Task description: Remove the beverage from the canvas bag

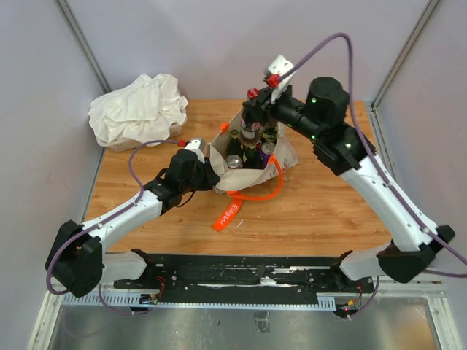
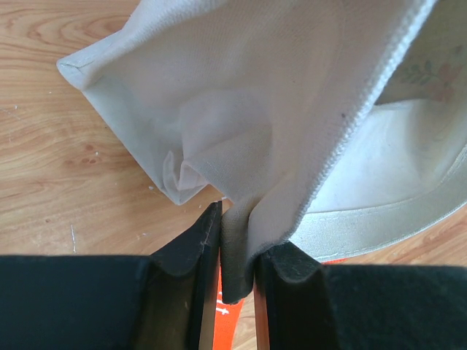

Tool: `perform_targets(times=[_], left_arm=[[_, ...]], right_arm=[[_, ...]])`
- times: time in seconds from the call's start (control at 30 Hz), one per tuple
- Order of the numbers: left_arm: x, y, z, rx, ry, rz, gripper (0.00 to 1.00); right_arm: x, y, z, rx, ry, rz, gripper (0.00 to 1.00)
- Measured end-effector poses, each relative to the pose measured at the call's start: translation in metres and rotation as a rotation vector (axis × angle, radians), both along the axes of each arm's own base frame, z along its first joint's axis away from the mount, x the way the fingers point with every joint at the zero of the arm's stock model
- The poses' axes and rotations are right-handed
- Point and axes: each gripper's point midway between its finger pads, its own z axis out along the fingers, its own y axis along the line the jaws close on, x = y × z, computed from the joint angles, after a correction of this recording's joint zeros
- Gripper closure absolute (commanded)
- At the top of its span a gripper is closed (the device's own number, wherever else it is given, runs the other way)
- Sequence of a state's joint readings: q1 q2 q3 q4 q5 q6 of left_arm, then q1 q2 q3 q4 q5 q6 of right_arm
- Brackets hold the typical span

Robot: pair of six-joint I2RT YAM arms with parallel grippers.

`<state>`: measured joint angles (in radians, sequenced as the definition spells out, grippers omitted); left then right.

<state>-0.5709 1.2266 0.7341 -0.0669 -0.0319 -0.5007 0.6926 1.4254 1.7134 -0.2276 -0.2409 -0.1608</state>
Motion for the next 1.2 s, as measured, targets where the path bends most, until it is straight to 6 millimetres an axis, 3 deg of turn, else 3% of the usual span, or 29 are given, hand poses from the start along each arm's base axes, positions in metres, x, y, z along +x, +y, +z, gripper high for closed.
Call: perform_targets(times=[0.2,0.3,0.4,0.5,0.7,0.93,1.2], left_arm=[[0.0,0.0,0.0,0.001,0.001,0.0,0.75],[0.0,0.0,0.0,0.002,0.002,0.0,0.75],[0.0,0.001,-0.001,0.004,0.001,-0.001,0.75],[-0.001,0.001,-0.001,0.006,0.002,-0.002,0.75],[-0.001,0.001,-0.002,0.009,0.004,-0.003,0.75],[-0.001,0.001,-0.002,0.008,0.006,-0.005,0.75],[-0.001,0.0,-0.006,0.012,0.018,-0.004,0.77]], right_arm=[[-0.021,-0.074,0.06,0.026,-0.165,-0.228,0.99],[-0.02,-0.112,0.071,0.021,-0.201,-0.369,0.99],[-0.016,-0.148,0.065,0.007,-0.196,-0.493,0.99],[-0.007,-0.193,0.039,-0.023,-0.141,-0.63,0.99],[0.012,-0.255,-0.024,-0.051,0.015,-0.819,0.99],[0.038,-0.284,-0.103,-0.043,0.219,-0.884,0.99],[0.059,-0.299,-0.178,0.002,0.338,-0.9,0.99]])
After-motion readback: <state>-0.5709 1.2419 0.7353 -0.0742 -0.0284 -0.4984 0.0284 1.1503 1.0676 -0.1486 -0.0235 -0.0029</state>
